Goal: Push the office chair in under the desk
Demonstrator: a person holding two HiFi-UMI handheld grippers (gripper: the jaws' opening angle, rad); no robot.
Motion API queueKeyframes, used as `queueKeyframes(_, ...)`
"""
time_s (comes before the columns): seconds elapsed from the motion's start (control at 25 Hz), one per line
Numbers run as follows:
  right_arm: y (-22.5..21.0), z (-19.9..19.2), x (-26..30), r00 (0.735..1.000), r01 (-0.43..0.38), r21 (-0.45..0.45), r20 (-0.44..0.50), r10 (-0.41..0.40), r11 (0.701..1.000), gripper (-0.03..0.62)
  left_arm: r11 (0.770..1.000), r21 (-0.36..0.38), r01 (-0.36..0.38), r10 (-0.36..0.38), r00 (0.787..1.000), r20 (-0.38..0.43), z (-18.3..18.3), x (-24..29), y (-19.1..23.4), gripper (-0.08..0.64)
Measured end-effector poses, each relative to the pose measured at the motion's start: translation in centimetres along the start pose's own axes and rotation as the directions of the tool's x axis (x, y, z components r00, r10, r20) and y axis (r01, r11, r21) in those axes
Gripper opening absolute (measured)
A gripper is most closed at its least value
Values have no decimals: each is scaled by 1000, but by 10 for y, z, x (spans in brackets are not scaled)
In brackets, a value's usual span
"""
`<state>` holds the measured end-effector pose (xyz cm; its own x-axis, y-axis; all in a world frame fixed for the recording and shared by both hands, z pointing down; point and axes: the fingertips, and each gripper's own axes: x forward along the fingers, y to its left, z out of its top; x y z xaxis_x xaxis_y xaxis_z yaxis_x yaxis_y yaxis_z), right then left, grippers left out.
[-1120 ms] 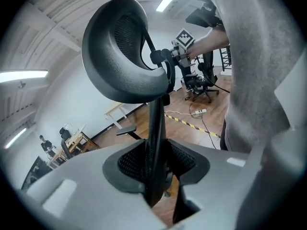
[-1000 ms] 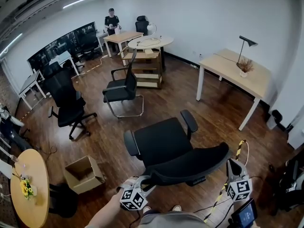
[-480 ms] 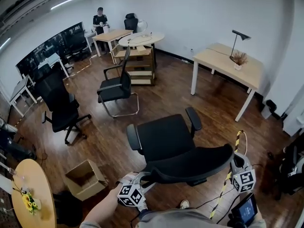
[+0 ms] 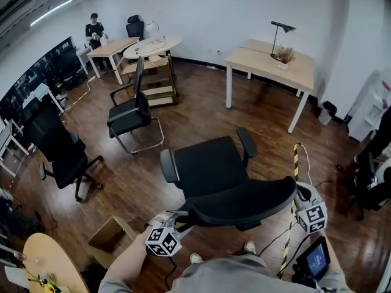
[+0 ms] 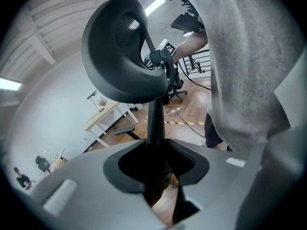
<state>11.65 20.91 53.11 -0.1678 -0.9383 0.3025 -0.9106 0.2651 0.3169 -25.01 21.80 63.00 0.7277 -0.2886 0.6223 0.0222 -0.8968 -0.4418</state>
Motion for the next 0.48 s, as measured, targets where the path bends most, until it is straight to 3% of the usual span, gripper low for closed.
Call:
queueKeyframes(0.28, 35, 0, -20, 997, 66, 11, -44, -66, 998, 6, 996, 56, 72, -74, 997, 27, -31, -19, 17, 124)
queueKeyframes(0.48, 64, 2, -28, 994, 54, -65, -88, -60, 996, 6, 990, 92, 103, -107, 994, 38, -49, -32, 28, 126)
